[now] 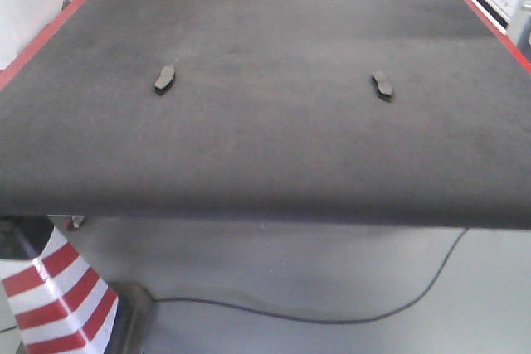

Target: Move and align brake pads A on conveyor

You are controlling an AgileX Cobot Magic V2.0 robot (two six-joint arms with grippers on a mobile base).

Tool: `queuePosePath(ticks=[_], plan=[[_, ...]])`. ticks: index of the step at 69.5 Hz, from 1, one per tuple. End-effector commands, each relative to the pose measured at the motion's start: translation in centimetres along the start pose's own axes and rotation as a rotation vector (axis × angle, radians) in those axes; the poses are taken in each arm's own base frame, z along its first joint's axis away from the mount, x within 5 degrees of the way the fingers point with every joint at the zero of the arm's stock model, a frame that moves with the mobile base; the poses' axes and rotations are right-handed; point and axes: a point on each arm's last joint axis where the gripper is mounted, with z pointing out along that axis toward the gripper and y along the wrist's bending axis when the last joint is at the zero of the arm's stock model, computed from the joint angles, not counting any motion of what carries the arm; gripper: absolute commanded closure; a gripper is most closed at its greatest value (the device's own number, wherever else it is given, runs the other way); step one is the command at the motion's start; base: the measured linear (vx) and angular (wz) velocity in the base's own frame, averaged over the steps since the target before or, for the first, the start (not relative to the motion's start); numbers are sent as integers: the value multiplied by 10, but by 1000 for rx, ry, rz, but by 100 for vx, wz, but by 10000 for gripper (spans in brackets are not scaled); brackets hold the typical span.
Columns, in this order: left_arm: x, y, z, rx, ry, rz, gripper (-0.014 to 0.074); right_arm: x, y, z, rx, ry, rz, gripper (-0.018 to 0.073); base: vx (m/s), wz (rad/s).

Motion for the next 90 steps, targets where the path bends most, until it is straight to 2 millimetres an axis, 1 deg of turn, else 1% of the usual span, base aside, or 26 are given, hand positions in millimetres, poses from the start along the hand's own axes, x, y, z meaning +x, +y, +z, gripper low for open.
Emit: queuePosePath(ticks=[1, 56, 90], plan=[[-15, -4, -4, 38, -100, 2, 603, -17, 1, -4, -16, -113, -19, 564, 36, 6], [-15, -4, -4, 38, -100, 2, 603, -17, 1, -4, -16, -113, -19, 564, 35, -8], [-15, -4, -4, 38, -100, 2, 603, -17, 1, -4, -16, -113, -19, 564, 22, 0]])
